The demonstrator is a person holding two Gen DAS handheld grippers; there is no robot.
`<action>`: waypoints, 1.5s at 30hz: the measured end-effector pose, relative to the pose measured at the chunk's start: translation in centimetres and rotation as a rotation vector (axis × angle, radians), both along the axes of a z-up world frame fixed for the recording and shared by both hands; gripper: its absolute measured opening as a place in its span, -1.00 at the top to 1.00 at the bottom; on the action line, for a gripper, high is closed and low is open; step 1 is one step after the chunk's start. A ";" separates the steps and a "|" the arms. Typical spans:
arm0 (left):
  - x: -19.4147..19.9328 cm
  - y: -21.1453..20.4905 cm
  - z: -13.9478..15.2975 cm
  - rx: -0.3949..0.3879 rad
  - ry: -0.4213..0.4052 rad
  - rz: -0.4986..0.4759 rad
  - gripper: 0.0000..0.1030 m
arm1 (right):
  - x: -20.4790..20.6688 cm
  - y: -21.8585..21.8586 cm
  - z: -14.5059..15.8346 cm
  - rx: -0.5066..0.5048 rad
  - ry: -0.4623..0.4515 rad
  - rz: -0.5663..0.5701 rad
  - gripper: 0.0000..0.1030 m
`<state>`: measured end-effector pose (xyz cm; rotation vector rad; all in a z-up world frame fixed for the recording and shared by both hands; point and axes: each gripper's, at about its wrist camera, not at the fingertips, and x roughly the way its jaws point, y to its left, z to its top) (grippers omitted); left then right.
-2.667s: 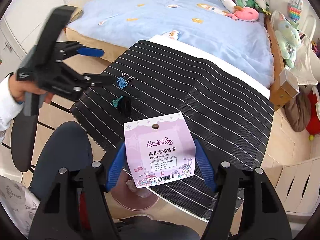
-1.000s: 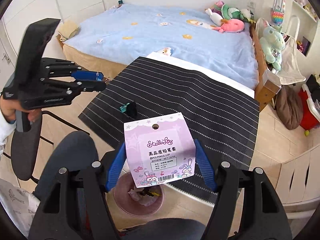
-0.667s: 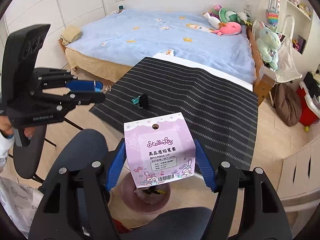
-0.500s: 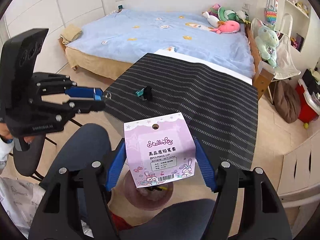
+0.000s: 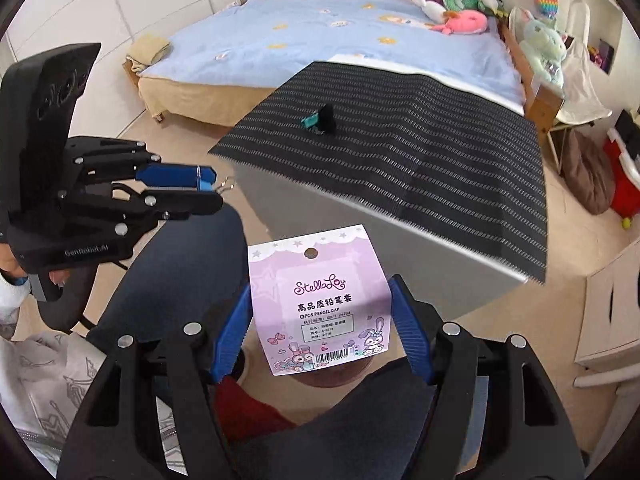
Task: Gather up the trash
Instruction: 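Drop the blue clip into the wastebasket with the left while the right drops the card there, then reach the right gripper to the small black clip and close on it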
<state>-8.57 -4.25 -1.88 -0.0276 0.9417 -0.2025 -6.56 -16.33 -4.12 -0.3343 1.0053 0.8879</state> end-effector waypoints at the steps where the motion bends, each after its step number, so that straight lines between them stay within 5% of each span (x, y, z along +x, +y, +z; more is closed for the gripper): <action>1: 0.0 0.0 0.0 0.001 0.001 0.002 0.53 | 0.0 0.1 -0.2 -0.001 0.006 0.002 -0.35; 4: -0.2 0.0 0.0 0.002 -0.002 0.004 0.53 | 0.0 0.2 -0.5 0.006 0.016 -0.009 -0.76; 7: -0.3 0.0 0.1 0.003 -0.003 0.003 0.53 | 0.2 0.2 -0.7 0.008 0.023 -0.019 -0.82; 40: 0.2 -3.6 -0.7 0.001 0.035 -0.094 0.48 | 1.8 -4.2 1.9 0.067 -0.039 -0.219 -0.91; 41: 0.3 -3.6 -0.7 0.001 0.040 -0.097 0.40 | 1.8 -4.4 1.9 0.070 -0.039 -0.223 -0.91; 42: 0.3 -3.6 -0.8 0.002 0.040 -0.096 0.03 | 1.8 -4.5 1.9 0.073 -0.039 -0.227 -0.91; 45: 0.4 -3.3 -0.9 -0.011 0.036 -0.075 -0.47 | 1.8 -4.7 1.9 0.079 -0.036 -0.234 -0.91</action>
